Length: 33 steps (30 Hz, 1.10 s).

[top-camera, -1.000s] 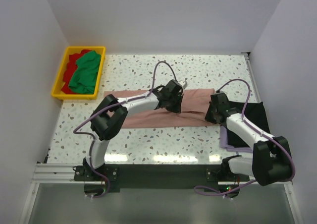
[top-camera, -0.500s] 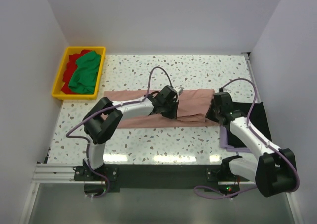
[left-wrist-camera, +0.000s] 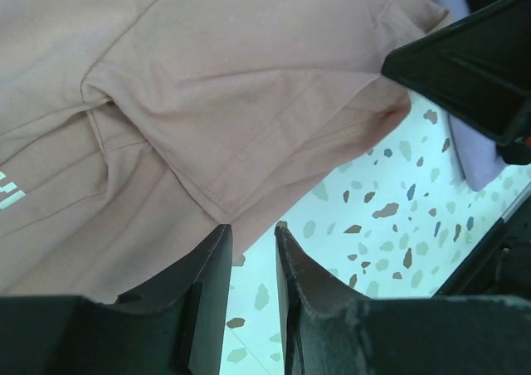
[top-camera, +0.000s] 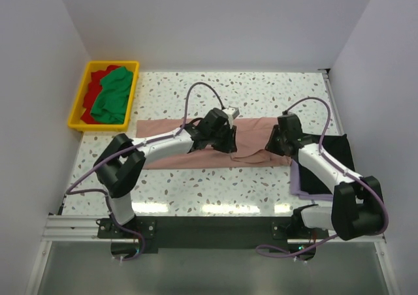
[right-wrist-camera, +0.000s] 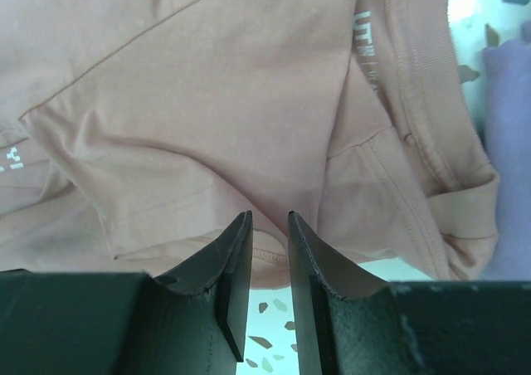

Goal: Fold and stack the t-shirts
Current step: Fold the tshirt

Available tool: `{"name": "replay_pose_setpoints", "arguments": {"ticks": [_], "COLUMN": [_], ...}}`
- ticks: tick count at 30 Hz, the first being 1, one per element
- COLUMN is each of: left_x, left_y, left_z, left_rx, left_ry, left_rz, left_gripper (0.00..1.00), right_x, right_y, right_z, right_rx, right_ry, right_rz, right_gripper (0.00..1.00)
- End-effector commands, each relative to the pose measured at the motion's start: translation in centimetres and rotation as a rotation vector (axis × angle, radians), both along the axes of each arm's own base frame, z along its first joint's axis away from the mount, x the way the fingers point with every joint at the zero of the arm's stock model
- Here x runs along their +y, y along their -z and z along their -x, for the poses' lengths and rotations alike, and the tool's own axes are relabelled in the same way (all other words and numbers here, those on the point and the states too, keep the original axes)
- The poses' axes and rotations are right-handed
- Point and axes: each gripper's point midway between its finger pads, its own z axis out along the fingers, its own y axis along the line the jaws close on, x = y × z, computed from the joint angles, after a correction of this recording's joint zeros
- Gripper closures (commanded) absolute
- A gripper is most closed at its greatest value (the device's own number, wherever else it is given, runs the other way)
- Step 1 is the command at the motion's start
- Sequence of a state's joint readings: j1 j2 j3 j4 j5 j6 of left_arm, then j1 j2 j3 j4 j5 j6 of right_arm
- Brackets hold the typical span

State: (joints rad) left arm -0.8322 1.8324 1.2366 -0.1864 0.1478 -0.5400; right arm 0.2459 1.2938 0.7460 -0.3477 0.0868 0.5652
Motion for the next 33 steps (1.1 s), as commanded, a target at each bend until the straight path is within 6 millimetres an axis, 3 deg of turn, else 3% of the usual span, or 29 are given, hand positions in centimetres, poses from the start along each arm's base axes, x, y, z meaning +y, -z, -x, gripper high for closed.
{"name": "replay_pose_setpoints", "arguments": {"ticks": [1,9,14,15,17,18,19,20,21,25,28,33], "left_x": [0.6,3.7,6.0,6.6,7.6,8.0,8.7,9.7,10.2,14.0,16.5,18.7], "left_y": [-3.3,-2.6,-2.2,-2.2,-2.1,-2.1,-2.0,-2.0,-1.9,-1.7,-1.5,-0.9], "left_z": [-1.6,-3.3,-3.6,-3.8,-3.5,-3.6,-3.6,-3.5,-3.4,-3.6,-3.4,-3.0], "left_rx": [-0.054,0.004,0.04,0.043,0.049,0.047,0.05,0.049,0.053,0.07,0.079,0.097], "left_ry": [-0.067,-0.162,-0.227,-0.243,-0.265,-0.277,-0.295,-0.317,-0.33,-0.403,-0.441,-0.469], "left_rz": [0.079,0.091,0.088,0.086,0.075,0.067,0.058,0.042,0.036,0.031,0.036,0.039], "left_gripper": [0.68,0.73,0.74,0.73,0.73,0.73,0.73,0.73,0.73,0.73,0.73,0.73], "right_x": [1.2,1.9,1.5,1.2,-0.7,-1.0,-2.0,-2.9,-4.1,-5.3,-6.0,-6.2], "right_y": [0.2,2.3,0.0,-1.8,-3.1,-5.6,-5.8,-4.8,-5.9,-4.8,-3.0,-0.3], "right_z": [0.3,4.0,4.1,2.8,1.5,-0.4,-1.2,-2.3,-4.3,-8.1,-9.6,-11.3], "right_rx": [-0.019,0.039,0.008,-0.04,-0.054,-0.106,-0.094,-0.053,-0.065,-0.044,0.001,0.049], "right_ry": [-0.039,-0.093,-0.083,-0.061,0.006,0.024,0.051,0.066,0.107,0.134,0.152,0.16], "right_rz": [-0.056,-0.111,-0.105,-0.092,0.004,0.022,0.053,0.096,0.091,0.046,0.047,0.01], "right_gripper": [0.73,0.78,0.78,0.76,0.7,0.69,0.69,0.69,0.69,0.68,0.67,0.62]}}
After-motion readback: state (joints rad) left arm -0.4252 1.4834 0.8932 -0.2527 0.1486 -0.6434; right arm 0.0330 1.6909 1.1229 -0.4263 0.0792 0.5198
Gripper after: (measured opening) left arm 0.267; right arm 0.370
